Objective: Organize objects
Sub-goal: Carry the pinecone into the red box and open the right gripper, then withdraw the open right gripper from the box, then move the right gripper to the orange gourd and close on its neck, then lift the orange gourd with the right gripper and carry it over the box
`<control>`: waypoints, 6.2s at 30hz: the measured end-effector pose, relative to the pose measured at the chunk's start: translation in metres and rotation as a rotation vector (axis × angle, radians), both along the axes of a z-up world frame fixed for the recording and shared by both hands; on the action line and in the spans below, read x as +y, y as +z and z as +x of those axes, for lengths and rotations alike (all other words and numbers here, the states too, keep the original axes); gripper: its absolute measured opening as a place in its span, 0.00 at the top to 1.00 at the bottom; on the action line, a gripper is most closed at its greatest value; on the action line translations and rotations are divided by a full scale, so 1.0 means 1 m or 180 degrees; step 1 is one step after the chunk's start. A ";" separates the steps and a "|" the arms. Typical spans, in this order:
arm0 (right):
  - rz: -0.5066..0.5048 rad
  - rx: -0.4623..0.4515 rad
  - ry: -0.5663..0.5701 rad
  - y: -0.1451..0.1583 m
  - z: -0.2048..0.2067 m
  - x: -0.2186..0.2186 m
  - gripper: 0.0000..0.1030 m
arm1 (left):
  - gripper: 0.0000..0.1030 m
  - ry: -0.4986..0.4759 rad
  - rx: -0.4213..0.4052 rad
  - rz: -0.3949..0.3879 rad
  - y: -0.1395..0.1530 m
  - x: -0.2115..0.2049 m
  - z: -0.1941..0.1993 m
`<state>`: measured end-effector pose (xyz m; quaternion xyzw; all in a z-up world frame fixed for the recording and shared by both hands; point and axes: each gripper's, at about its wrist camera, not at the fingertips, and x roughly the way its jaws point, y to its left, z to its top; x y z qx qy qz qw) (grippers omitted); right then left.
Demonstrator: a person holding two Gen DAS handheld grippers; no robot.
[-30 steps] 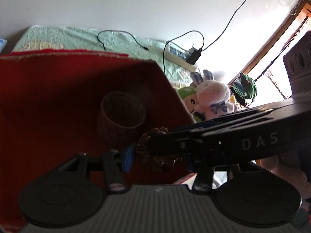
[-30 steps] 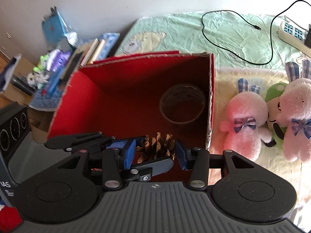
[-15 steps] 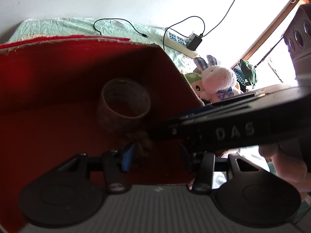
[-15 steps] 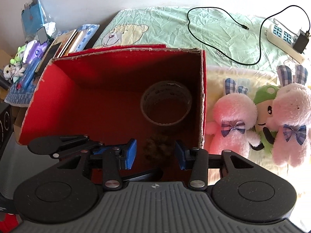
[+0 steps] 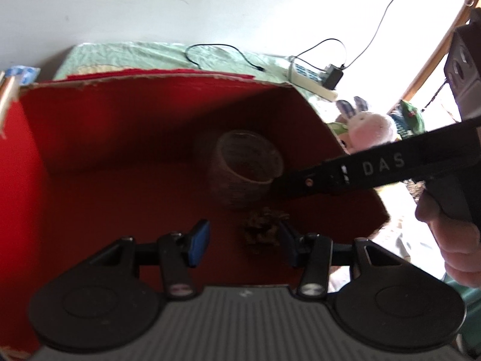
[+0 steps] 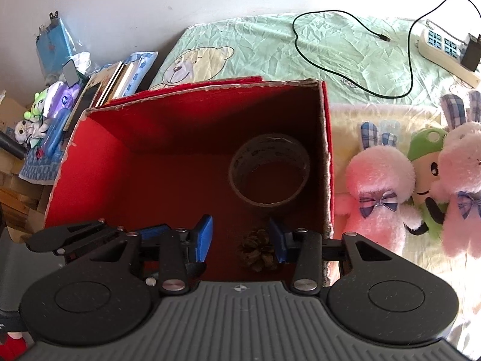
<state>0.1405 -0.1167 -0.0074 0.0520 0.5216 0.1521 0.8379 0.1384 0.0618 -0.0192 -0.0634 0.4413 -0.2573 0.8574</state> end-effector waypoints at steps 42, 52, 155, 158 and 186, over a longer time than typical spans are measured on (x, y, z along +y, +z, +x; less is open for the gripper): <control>0.0546 -0.0576 -0.0198 0.015 -0.069 -0.032 0.57 | 0.24 0.1193 -0.0272 0.1281 0.052 -0.026 -0.064; 0.0746 -0.0765 -0.0151 0.021 -0.092 -0.042 0.57 | 0.21 0.1359 -0.0318 0.1311 0.064 -0.033 -0.089; 0.1757 0.0621 -0.0055 -0.106 -0.110 -0.124 0.58 | 0.64 -0.0266 0.0481 0.0869 -0.055 -0.116 -0.093; 0.1765 0.0627 -0.0008 -0.104 -0.109 -0.120 0.64 | 0.64 -0.0270 0.0453 0.0912 -0.054 -0.116 -0.096; 0.1708 -0.0613 -0.0571 0.016 -0.137 -0.163 0.68 | 0.65 -0.1277 -0.0927 0.0631 0.072 -0.153 -0.103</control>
